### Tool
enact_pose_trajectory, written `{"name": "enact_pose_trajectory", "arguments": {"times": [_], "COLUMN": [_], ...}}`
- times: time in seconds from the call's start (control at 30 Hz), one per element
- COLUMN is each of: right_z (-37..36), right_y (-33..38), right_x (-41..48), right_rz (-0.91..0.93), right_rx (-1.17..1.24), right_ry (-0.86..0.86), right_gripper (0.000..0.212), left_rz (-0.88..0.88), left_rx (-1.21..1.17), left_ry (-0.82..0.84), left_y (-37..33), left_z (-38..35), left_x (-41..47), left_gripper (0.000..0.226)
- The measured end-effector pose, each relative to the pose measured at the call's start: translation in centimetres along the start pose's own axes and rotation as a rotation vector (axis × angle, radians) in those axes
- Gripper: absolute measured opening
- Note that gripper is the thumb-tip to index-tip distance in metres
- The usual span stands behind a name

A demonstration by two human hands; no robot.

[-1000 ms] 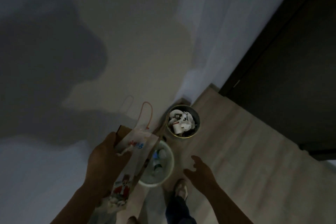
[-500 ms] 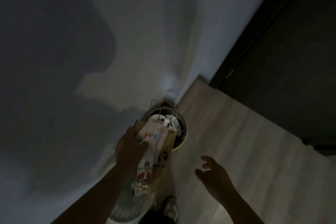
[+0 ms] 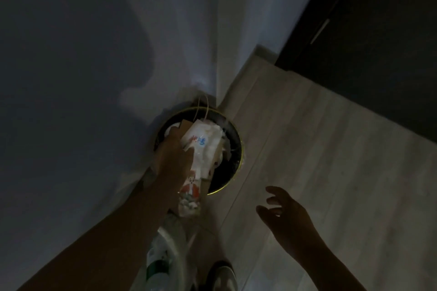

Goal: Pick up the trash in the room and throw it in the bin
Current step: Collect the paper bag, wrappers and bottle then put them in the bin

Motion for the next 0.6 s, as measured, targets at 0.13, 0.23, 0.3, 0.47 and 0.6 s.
{"name": "enact_pose_trajectory", "arguments": {"times": [0.13, 0.23, 0.3, 0.47, 0.6], "right_z": [-1.5, -2.0, -2.1, -1.7, -1.0], "right_y": [-1.7, -2.6, -2.9, -2.1, 0.3], "right_x": [2.2, 3.4, 3.9, 4.3, 3.1], "right_rz": [0.009, 0.011, 0.017, -0.003, 0.007], "right_rx": [-0.013, -0.014, -0.027, -0.028, -0.028], "right_ry": [-0.005, -0.018, -0.026, -0.038, -0.03], "right_gripper": [0.053, 0.052, 0.053, 0.054, 0.053], "left_rz": [-0.024, -0.032, -0.03, 0.017, 0.002], "left_rx": [0.141, 0.237, 0.239, 0.161, 0.084], "left_ry": [0.008, 0.06, 0.084, 0.049, 0.05], "left_y": [1.6, 2.7, 3.5, 3.2, 3.3], "left_z": [-4.4, -6.9, -7.7, -5.3, -2.8], "left_x": [1.6, 2.7, 3.5, 4.5, 4.3], "left_gripper": [0.042, 0.053, 0.068, 0.084, 0.092]}}
Point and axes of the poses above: each hand's wrist, its own x-axis towards the middle knuckle, its own z-axis out of the back of the hand, y = z × x, the point moved 8 cm from there along x, towards the middle knuckle, and after that the axes turned 3 degrees about -x, right-handed, at the moved point
